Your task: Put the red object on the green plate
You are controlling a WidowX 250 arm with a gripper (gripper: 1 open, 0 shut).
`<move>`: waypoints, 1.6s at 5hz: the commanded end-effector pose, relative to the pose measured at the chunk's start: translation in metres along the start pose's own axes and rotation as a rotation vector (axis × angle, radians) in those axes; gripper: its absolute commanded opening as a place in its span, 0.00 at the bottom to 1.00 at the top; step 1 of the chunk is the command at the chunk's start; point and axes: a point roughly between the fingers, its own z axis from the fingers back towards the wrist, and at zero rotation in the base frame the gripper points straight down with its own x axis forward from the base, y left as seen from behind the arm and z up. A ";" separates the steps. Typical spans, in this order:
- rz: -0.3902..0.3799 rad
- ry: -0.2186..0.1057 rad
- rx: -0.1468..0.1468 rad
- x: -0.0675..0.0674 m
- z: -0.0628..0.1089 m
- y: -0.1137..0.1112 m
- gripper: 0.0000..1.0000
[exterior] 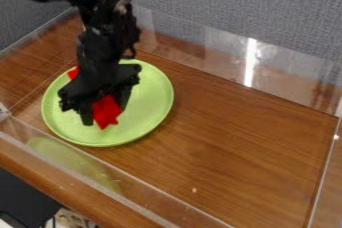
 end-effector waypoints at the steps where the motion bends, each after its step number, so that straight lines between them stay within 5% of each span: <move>1: -0.066 0.004 -0.048 0.000 0.013 -0.017 0.00; 2: -0.051 0.022 -0.050 0.017 0.020 -0.010 0.00; 3: -0.048 0.037 -0.041 0.019 0.025 -0.006 1.00; 4: -0.026 0.068 -0.058 0.027 0.041 -0.001 1.00; 6: 0.033 0.161 -0.147 0.054 0.097 0.005 1.00; 8: 0.031 0.162 -0.122 0.038 0.092 0.019 1.00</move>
